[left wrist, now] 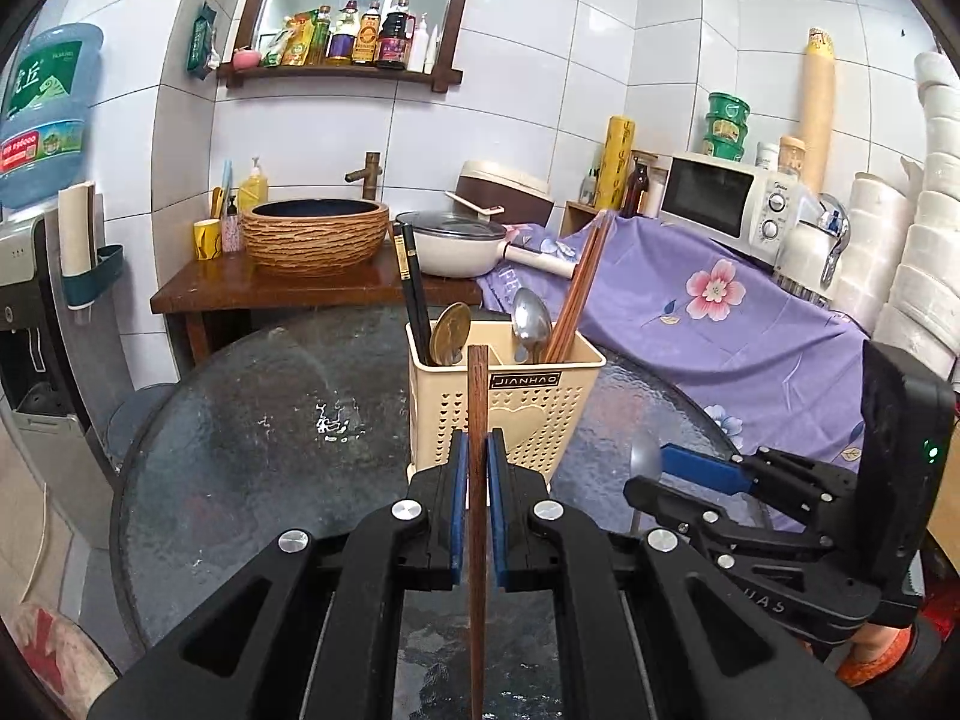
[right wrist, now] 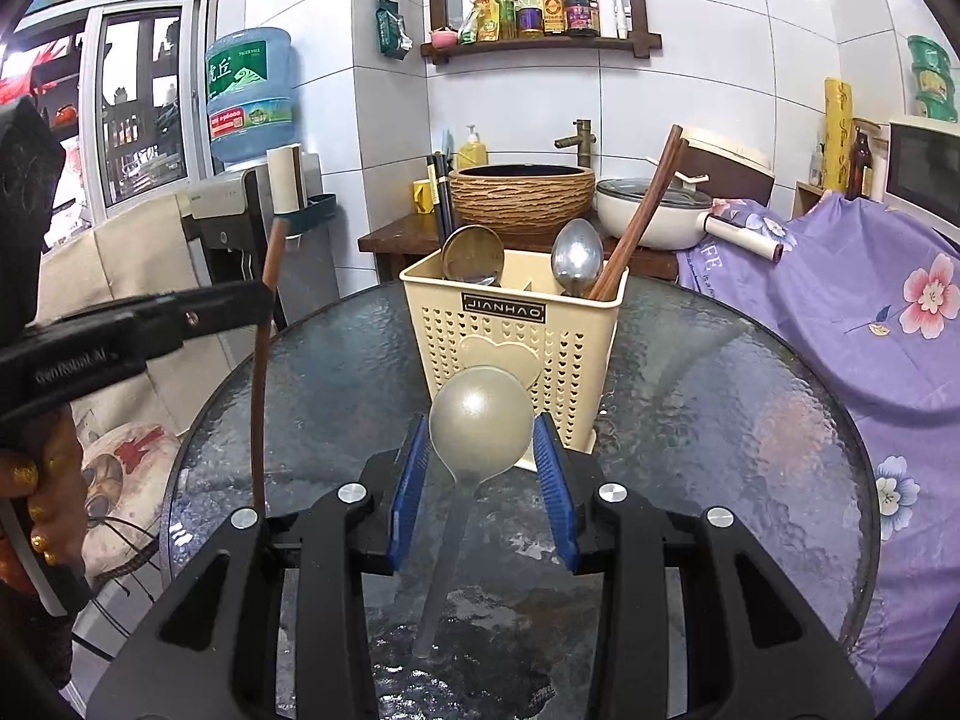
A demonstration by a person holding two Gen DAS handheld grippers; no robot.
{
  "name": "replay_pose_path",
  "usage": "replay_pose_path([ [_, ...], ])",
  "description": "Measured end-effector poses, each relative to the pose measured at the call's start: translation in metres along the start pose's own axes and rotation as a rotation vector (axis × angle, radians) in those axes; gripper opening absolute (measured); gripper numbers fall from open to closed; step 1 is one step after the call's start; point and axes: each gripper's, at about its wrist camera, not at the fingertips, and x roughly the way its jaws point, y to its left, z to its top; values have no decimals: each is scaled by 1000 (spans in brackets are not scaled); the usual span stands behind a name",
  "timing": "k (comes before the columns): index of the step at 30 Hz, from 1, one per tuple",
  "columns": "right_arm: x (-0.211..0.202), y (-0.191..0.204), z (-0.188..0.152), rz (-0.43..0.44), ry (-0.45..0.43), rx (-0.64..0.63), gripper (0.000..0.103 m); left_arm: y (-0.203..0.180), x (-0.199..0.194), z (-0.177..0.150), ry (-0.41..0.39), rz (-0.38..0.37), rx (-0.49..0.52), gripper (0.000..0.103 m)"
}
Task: Organize utensils
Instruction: 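Lift chopstick and spoon over the cream holder and lower them in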
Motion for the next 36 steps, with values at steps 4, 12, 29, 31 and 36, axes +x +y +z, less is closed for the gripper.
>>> replay_pose_path([
  [4,4,1,-5,-1,10,-3,36,2,0,-4,-8,5,-5,7],
  [12,1,1,1,13,-7,6,37,4,-13,4,-32,-10,3,7],
  [29,-19,-3,72,32,-88,-40,37,5,-16,60,-46,-80,-18,6],
  [31,-23,-6,86,27,-105,-42,37,6,-15,74,-45,-94,-25,6],
  [36,-26,-17,125,-4,-158,-5,37,1,-18,112,-64,-109,-18,6],
])
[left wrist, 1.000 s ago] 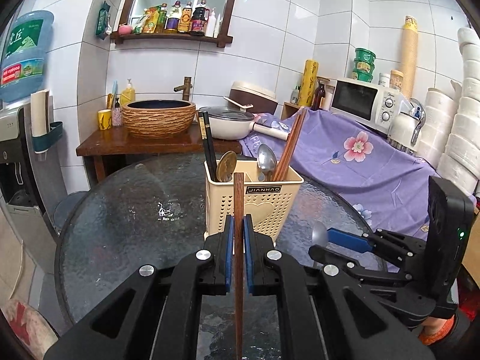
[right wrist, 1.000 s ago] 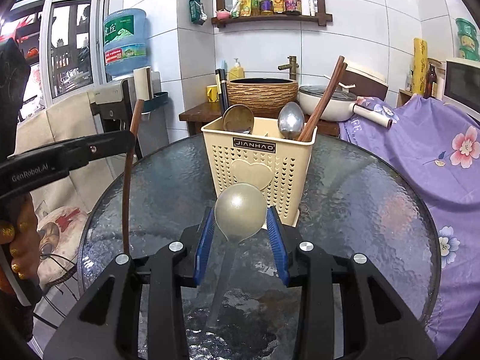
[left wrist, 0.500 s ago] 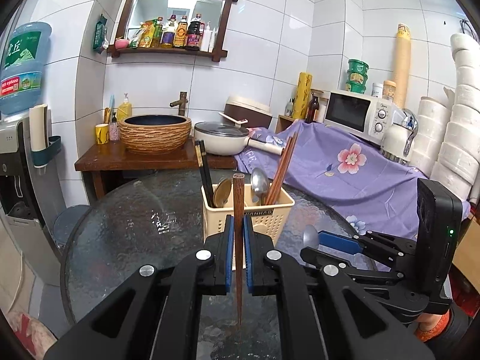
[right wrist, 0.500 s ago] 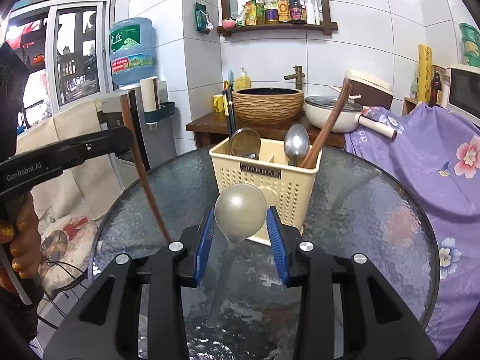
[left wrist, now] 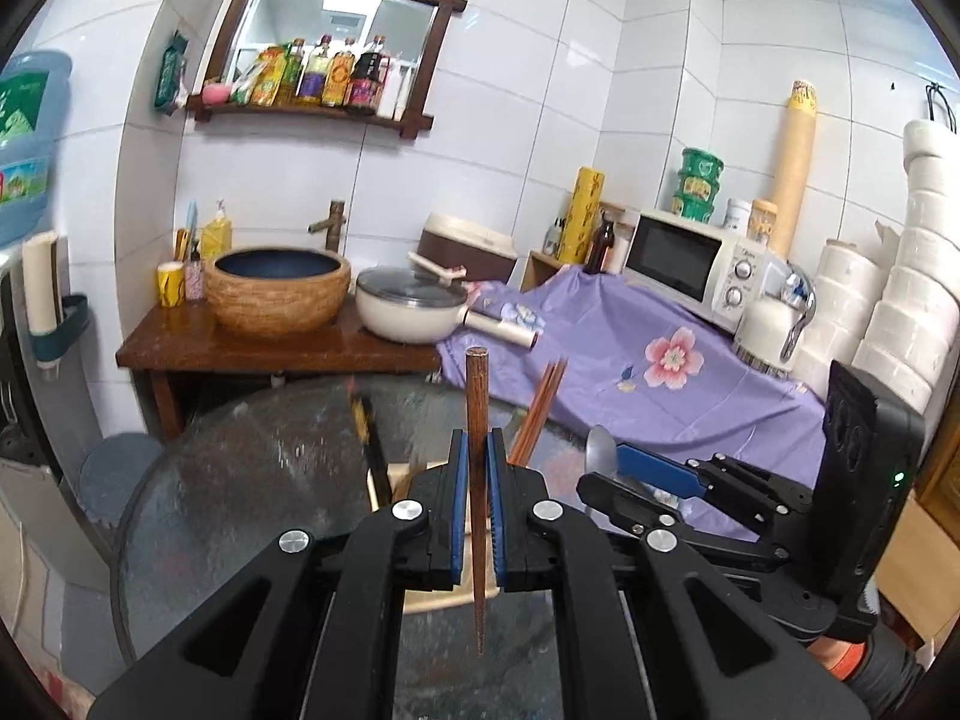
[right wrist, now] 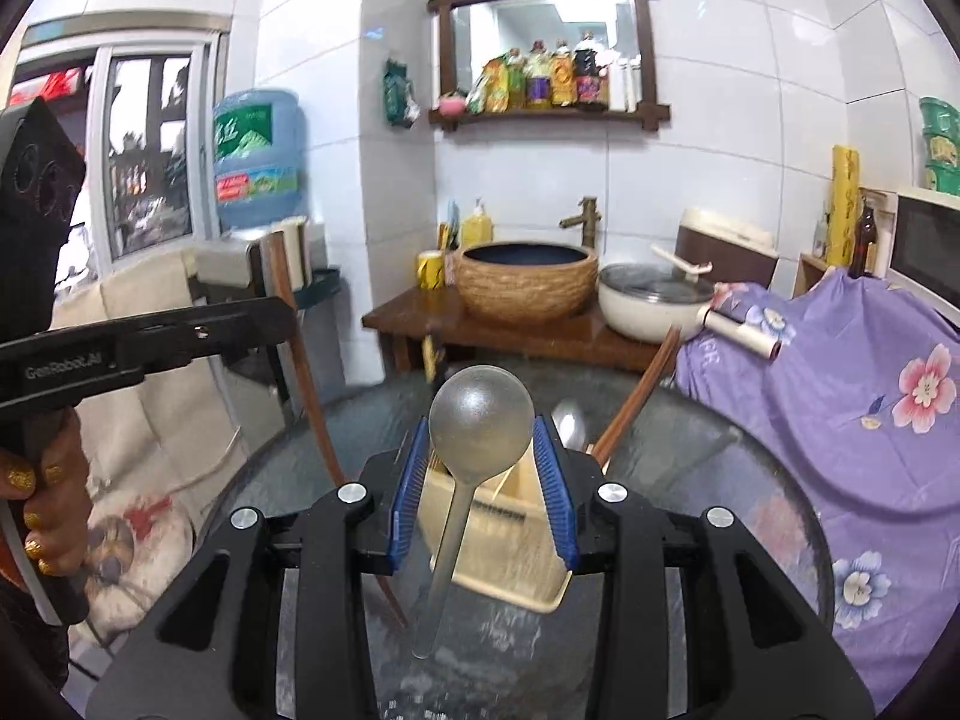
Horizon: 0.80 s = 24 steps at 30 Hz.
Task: Organize utensils
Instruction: 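Lift chopstick and spoon over the cream holder and lower them in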
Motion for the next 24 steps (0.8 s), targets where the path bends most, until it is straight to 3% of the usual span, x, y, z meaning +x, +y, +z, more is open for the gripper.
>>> replay_pose_path([
  [6,16,-7,50,-96,-65,-9,37,-8,8,56,-75,61,18,6],
  [11,38,-15,63,-170,-99,-10,37,-9,25,78,-130,119,32,6],
  [14,54,-17,51,-213,-104,-29,37,-5,39,75,-135,136,24,6],
  [24,95,-24,-20,-238,-42,-28,37,18,95,5,-16,174,9,6],
])
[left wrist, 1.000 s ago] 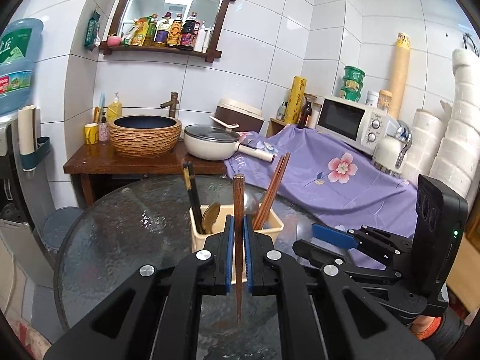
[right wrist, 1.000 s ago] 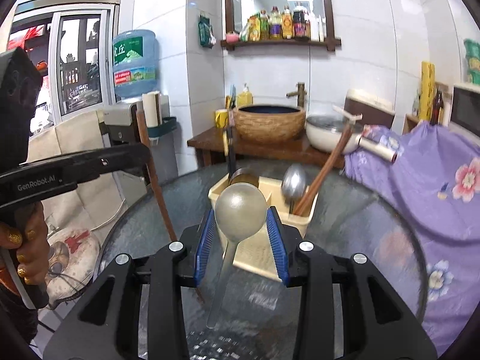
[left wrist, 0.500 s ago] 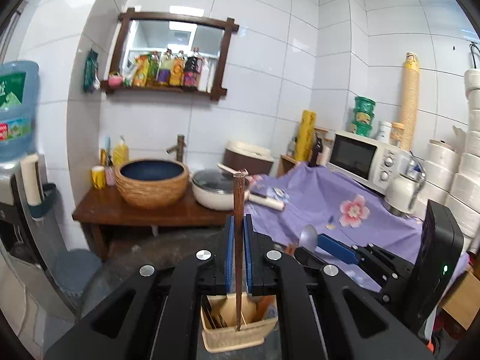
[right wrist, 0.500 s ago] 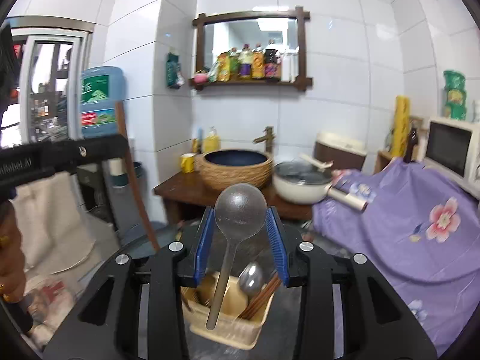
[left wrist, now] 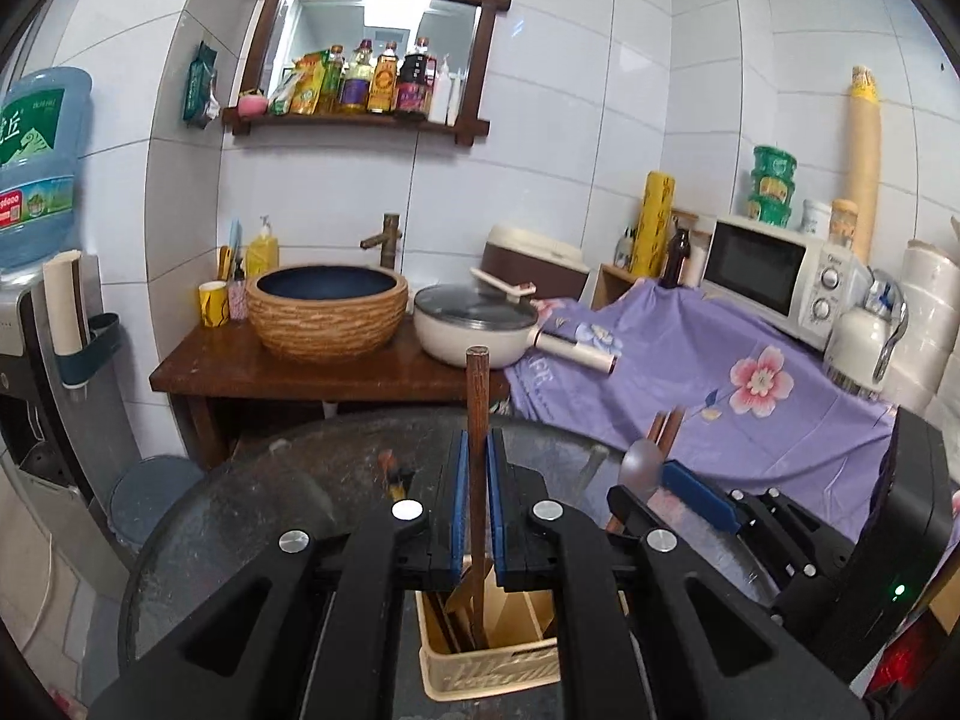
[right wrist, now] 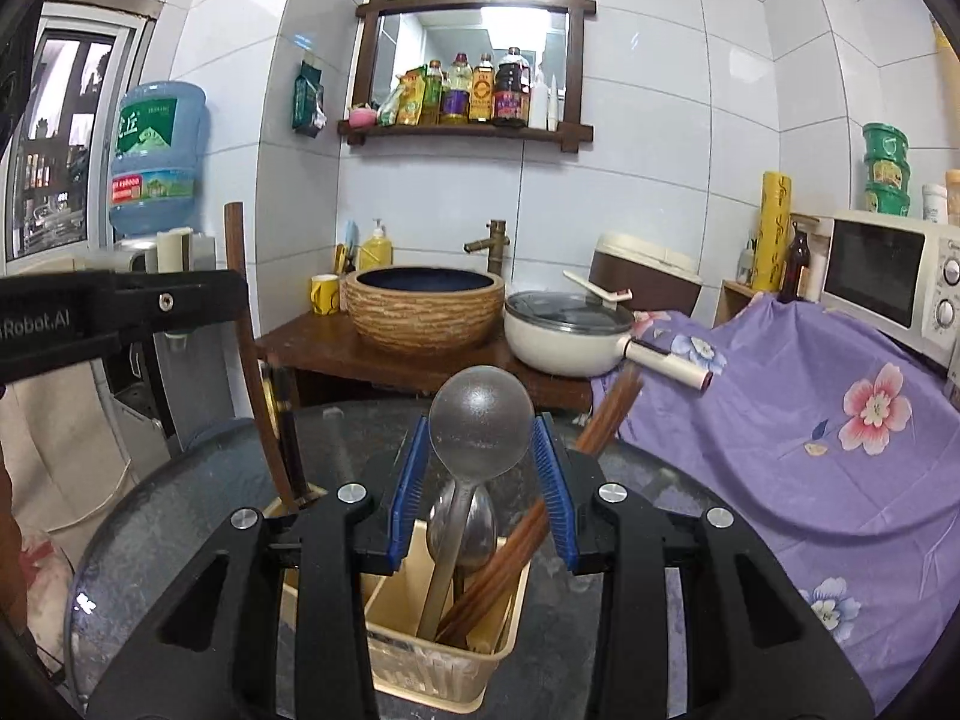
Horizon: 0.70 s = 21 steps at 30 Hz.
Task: Organize utensils
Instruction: 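Lift chopstick and spoon over the cream holder and lower them in, then open both tools to release the chopstick and spoon into the holder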
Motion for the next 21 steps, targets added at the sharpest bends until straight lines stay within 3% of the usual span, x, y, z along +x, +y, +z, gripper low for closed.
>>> replay_pose_path([
  [8,11,5,-36,7,45,-8,37,-1,19,-40,68,-3,22,6],
  [10,13,4,-42,9,56,-1,37,-1,21,-46,76,3,30,2],
  [18,18,0,-51,11,76,21,37,2,26,-55,101,-5,29,2],
  [21,17,-6,-52,23,73,58,47,0,20,-57,79,-2,39,5],
])
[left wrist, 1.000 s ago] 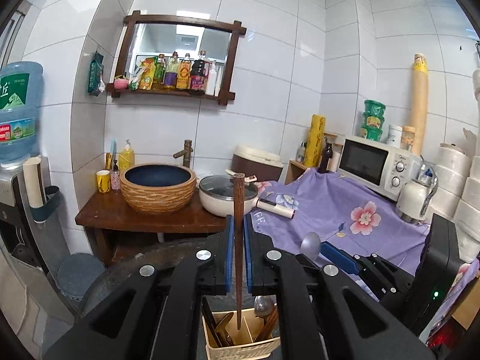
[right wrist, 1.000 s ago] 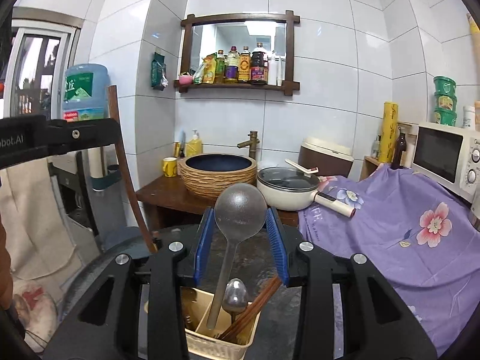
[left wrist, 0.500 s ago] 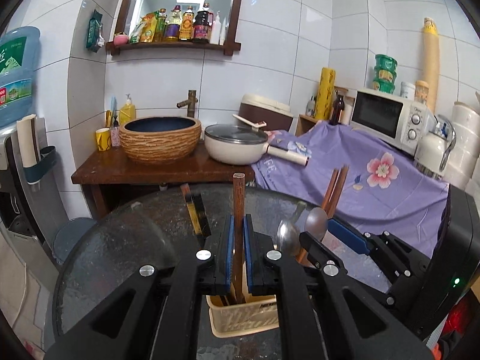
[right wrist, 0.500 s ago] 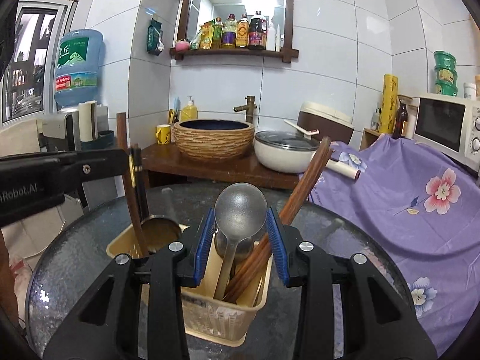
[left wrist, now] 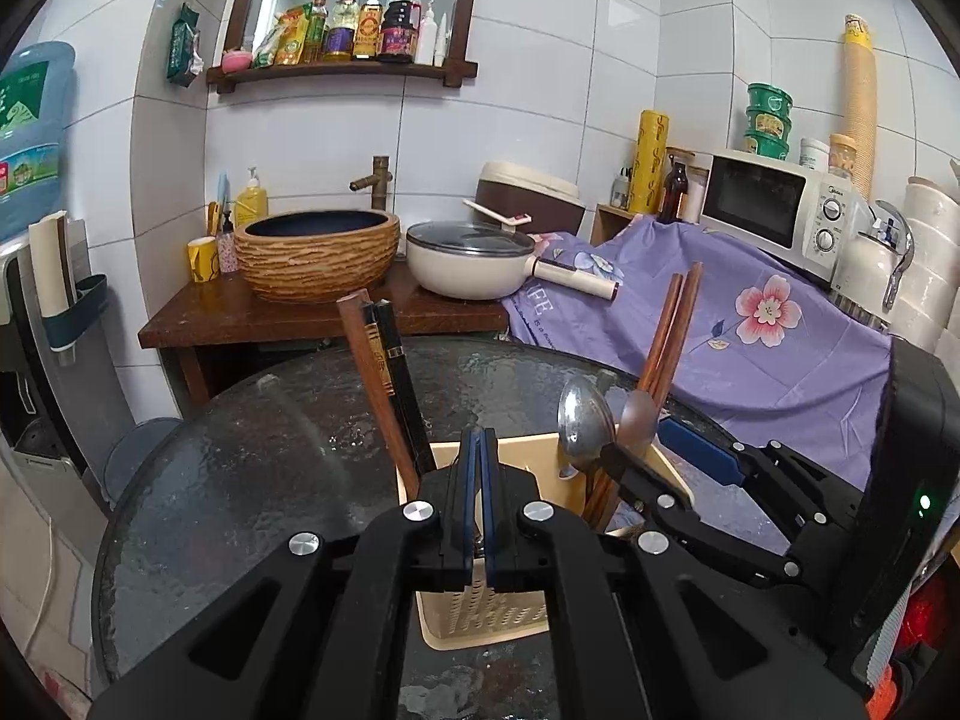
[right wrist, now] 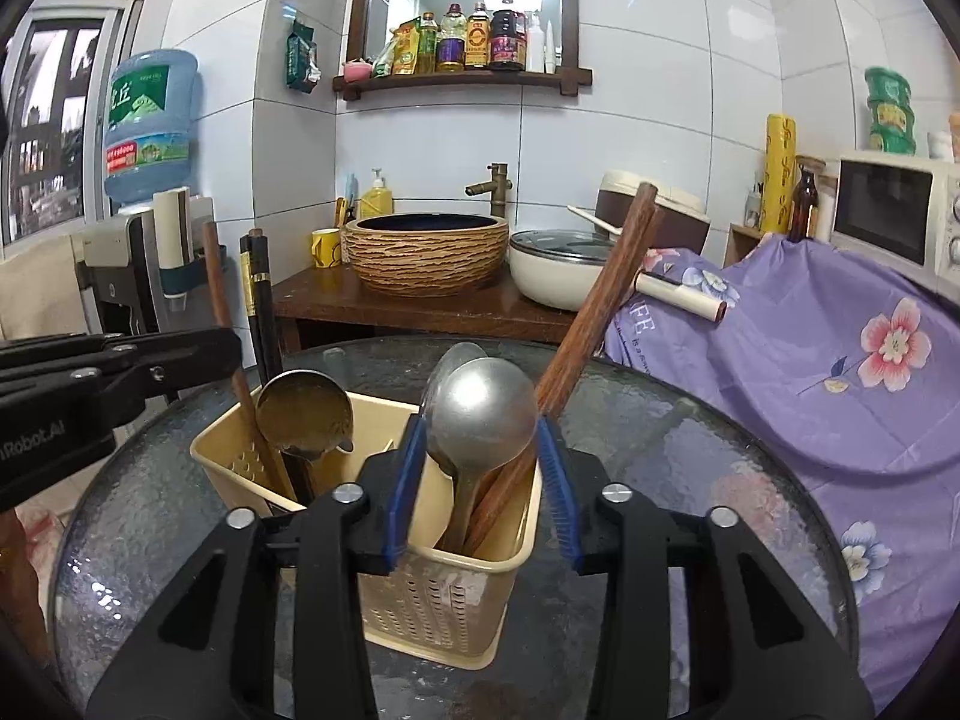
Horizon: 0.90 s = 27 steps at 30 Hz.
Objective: Organize utensils
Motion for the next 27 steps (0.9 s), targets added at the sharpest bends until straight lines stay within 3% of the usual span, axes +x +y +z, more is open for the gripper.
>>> replay_pose_path([
  [2,-5,-3,-1,9,-14,17,54,-1,-8,-4,-23,5,9,12],
  [4,-13,-7,-1,28,-19,47,55,0,-17,-10,-54,15,3,34],
  [5,-20,-10,-1,39,-23,65,57,3,-24,-16,-79,20,-10,52],
  [6,-25,-13,-2,44,-26,76,59,5,-28,-19,-93,21,-17,59],
  [8,-40,-20,-6,54,-40,98,70,8,-42,-35,-113,25,-15,63],
  [12,-68,-29,-21,64,-19,120,77,11,-61,-60,-123,66,-13,85],
  [14,-88,-35,-35,116,2,149,82,13,-73,-77,-128,71,-26,93],
  [17,-118,-36,-58,139,-14,159,90,8,-87,-96,-129,85,16,97],
  [20,-145,-24,-82,122,-35,90,90,2,-101,-114,-126,115,66,97],
  [27,-208,6,-138,133,-106,29,96,-4,-133,-164,-110,107,65,97],
])
